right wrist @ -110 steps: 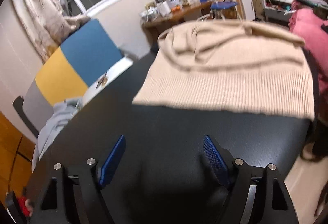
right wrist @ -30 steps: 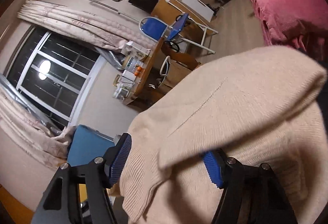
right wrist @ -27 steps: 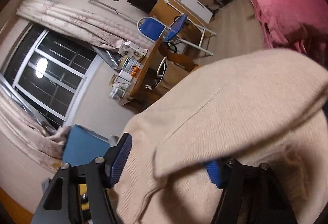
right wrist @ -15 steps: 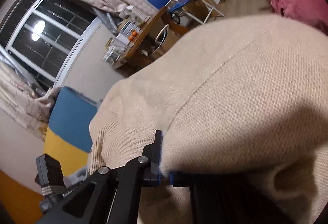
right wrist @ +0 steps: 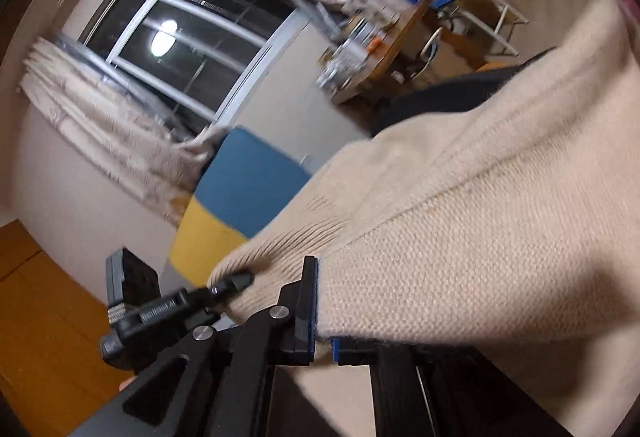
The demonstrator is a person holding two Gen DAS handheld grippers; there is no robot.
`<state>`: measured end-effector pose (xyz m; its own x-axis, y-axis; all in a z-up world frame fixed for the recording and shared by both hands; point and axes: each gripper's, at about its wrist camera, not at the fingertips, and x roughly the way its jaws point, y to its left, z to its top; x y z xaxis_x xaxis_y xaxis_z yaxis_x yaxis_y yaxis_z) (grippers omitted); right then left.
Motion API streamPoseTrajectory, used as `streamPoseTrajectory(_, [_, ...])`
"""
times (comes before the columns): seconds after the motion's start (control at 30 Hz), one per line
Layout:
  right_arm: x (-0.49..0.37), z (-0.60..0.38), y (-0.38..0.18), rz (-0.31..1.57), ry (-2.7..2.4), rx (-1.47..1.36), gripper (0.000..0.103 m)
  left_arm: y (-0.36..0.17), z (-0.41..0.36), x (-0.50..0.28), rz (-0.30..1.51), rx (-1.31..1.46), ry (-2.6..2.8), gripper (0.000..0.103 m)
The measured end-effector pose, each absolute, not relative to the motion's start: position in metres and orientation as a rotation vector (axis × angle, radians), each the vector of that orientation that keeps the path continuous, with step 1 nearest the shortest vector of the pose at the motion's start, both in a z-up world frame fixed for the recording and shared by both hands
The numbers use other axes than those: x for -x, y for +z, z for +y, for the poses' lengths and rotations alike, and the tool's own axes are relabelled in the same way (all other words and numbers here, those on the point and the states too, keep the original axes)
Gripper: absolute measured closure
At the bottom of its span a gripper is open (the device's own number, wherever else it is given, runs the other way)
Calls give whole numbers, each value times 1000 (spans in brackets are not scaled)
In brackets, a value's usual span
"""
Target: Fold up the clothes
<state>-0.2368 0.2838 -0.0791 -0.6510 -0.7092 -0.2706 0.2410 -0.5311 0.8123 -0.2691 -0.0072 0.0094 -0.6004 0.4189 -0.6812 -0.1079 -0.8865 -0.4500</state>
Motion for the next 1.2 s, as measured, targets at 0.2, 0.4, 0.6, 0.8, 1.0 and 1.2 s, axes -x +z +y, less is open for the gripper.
streamPoseTrajectory(0.2, [194,233,-63,-955,-2110,-815,97,21,-45,227,-595,1206,2554,89])
streamPoseTrajectory(0.4, [152,156,-49,-809,-1981,-863,97,24,-113,169,-615,1215,2655,89])
streamPoseTrajectory(0.6, [117,67,-61,-696,-1864,-961,91,8,-182,120,-618,1378,2747,80])
streamPoseTrajectory(0.8, [85,19,-95,-672,-1764,-1119,14,-23,-232,59,-783,1474,2773,72])
streamPoseTrajectory(1.0, [50,42,-128,-714,-1668,-1247,2,-47,-227,-5,-775,1436,2721,69])
streamPoseTrajectory(1.2, [23,79,-113,-502,-1854,-1283,0,-92,-185,-46,-940,1434,2508,67])
